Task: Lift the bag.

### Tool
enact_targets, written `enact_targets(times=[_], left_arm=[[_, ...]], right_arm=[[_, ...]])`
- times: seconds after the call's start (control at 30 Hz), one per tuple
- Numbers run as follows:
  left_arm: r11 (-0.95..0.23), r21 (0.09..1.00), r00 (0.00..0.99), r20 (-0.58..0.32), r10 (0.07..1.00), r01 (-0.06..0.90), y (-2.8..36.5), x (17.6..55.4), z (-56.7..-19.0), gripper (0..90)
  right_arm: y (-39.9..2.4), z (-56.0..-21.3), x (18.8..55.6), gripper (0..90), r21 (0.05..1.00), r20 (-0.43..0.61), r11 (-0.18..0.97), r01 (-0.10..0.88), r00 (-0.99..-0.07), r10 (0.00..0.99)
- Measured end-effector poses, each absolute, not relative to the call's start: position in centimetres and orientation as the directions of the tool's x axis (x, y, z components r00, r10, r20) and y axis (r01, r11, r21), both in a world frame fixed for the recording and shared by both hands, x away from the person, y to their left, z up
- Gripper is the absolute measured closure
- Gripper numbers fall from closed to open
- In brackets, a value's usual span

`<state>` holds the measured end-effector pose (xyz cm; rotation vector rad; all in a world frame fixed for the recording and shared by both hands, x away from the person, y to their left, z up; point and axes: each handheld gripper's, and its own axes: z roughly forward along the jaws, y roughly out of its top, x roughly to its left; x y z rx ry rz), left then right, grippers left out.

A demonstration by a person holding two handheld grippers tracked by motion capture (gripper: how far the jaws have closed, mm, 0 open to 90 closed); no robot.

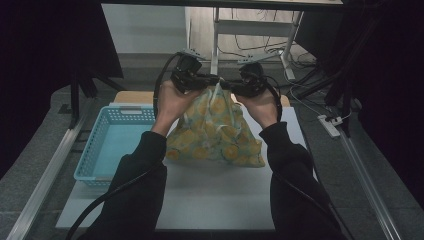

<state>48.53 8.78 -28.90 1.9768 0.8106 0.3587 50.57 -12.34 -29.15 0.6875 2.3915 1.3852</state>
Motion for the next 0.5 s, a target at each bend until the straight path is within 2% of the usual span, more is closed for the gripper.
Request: enact_targets(times=[0.23, 0.5], left_arm=[[-0.318, 0.858, 0.741, -0.102, 0.664, 0.403, 9.4, 48.4, -29.1, 59.2], [-0.336, 0.841, 0.747, -0.114, 0.655, 0.424, 10.0, 47.9, -30.3, 40.1]], right_arm=[[-12.8, -29.5, 50.7, 73.8, 0.878, 0.031, 0.388, 0.281, -0.842, 0.539], [-13.4, -30.3, 50.6, 59.7, 0.879, 0.071, 0.368, 0.303, -0.846, 0.529]])
